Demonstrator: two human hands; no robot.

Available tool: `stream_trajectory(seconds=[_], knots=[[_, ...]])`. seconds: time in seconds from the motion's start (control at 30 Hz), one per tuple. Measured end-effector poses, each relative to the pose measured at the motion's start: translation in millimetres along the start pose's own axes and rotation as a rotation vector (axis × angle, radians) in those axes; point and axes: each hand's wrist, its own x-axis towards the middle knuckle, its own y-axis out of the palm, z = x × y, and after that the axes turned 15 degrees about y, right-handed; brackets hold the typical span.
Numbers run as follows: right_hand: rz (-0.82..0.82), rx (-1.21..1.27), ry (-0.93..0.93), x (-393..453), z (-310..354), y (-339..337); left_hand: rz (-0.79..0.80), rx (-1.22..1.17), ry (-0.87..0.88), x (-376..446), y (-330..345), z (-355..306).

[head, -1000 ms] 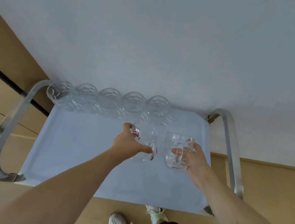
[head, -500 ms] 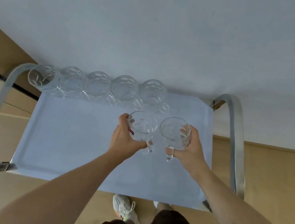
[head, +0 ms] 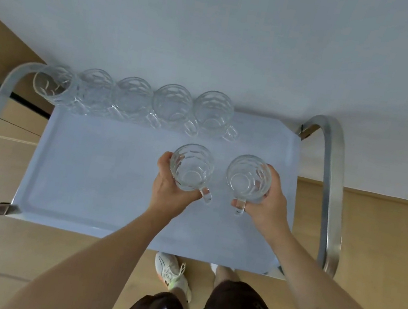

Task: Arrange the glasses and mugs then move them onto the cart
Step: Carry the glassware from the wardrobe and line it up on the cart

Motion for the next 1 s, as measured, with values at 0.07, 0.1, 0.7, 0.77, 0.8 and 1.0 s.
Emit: stream_trajectory(seconds=[0.07, 0.1, 0.7, 0.77, 0.8, 1.0], knots=[[-0.006, 0.001, 0.009, -1.2, -1.5, 1.4, -0.015, 0.002, -0.005, -7.3, 2.3, 2.5], [-0.006, 0.007, 0.017, -0.8, -1.9, 1.5, -0.021, 0.003, -0.004, -9.9, 3.0, 3.4], [-0.125, 0.053, 0.133, -24.4, 10.6, 24.3, -0.11, -0.129, -0.015, -43.5, 3.6, -11.9], [-0.198, 0.019, 0.113, -25.3, 14.6, 25.2, -0.083, -0.048, 0.001, -35.9, 7.3, -20.6], [-0.235, 0.024, 0.089, -24.4, 15.4, 24.3, -0.069, -0.003, -0.011, -30.6, 9.2, -24.5], [-0.273, 0.186, 0.076, -6.0, 25.2, 3.8, -0.001, 0.139, 0.012, -0.2, 13.9, -36.1]])
